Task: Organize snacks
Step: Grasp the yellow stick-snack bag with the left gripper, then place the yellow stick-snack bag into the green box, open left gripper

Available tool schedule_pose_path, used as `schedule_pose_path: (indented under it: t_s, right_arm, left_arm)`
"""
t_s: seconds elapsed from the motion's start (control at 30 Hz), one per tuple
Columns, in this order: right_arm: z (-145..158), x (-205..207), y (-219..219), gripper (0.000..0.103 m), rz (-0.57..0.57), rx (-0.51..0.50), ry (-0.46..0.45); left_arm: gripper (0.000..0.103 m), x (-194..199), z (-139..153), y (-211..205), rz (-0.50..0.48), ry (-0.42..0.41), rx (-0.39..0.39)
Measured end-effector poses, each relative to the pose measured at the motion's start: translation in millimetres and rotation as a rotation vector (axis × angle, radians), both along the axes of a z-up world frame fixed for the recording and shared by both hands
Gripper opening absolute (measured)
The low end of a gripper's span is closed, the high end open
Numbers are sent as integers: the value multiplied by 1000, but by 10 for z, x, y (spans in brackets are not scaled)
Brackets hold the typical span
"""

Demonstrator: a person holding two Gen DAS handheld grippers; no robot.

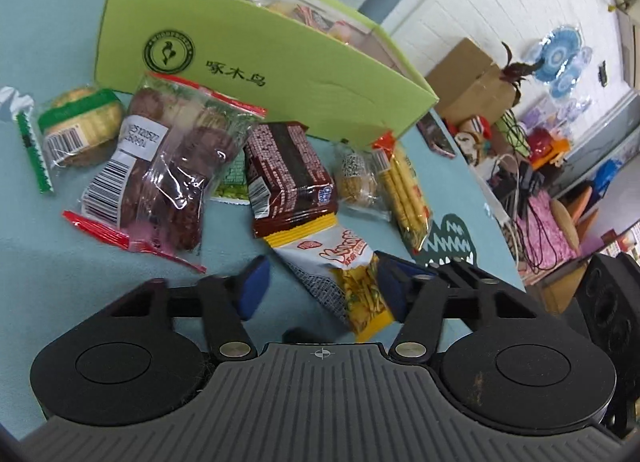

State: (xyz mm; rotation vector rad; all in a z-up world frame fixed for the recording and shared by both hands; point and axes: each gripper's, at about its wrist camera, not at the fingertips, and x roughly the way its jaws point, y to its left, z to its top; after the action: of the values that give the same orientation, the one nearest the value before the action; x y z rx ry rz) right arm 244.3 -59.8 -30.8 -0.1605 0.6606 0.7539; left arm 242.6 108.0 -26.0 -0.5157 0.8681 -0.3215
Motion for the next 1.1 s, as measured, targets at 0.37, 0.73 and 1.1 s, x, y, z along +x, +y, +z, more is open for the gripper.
schedule_pose_path:
  t_s: [0.37,0.73,1.1]
  right_arm:
    - [-14,-799,76,93,43,34,10]
    - [27,-822,-31,93,-46,48,-18]
    - [42,-655,72,73,-16,20,-50]
  left_arm:
    - [1,-715,-68,18,-41,3,-15]
    - [47,-859,-15,187,31,-20,-42]
    - [0,-705,-8,87,-39,-25,-86]
